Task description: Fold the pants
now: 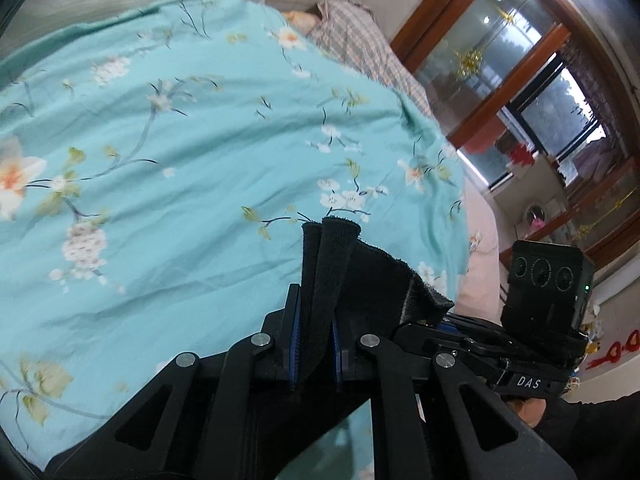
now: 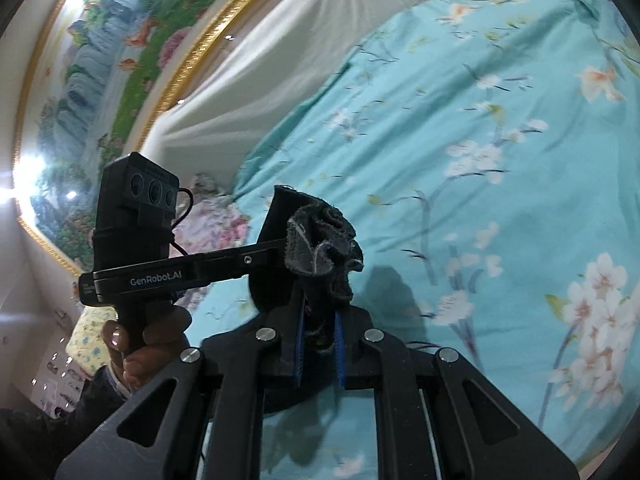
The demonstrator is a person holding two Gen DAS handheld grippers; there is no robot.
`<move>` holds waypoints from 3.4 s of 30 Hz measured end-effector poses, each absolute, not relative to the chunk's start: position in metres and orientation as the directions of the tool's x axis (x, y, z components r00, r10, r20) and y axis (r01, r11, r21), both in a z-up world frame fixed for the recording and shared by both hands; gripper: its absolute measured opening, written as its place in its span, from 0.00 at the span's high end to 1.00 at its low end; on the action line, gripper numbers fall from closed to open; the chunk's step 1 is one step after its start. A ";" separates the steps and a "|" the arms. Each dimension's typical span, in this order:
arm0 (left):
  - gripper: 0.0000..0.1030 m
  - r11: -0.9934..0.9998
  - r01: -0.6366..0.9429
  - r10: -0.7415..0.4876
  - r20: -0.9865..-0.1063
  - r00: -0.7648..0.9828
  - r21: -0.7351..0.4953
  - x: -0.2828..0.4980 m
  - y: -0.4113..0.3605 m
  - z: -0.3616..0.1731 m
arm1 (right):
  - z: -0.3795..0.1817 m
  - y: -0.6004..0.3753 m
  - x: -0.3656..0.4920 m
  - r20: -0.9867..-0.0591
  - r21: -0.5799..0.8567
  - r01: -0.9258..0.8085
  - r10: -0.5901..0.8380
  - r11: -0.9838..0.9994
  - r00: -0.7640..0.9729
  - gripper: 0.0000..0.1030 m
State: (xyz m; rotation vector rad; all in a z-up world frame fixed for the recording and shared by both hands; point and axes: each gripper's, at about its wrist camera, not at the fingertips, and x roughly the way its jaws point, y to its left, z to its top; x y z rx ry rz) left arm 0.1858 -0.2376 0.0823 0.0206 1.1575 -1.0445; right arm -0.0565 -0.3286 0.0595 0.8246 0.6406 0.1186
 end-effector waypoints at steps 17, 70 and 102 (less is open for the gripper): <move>0.89 0.641 0.570 -0.704 -0.689 0.170 -0.515 0.164 -0.103 0.100 | 0.072 -0.231 -0.013 -0.369 0.777 -0.114 0.594 0.619 0.715 0.87; 0.73 0.781 0.077 -0.603 -0.717 0.349 -0.619 0.098 0.097 0.001 | 0.026 -0.102 0.026 -0.599 0.681 -0.204 0.696 0.703 0.395 0.62; 0.33 0.716 -0.355 -0.321 -0.735 0.597 -0.601 -0.033 0.252 0.015 | 0.056 0.013 0.074 -0.611 0.608 -0.462 0.752 0.646 0.247 0.51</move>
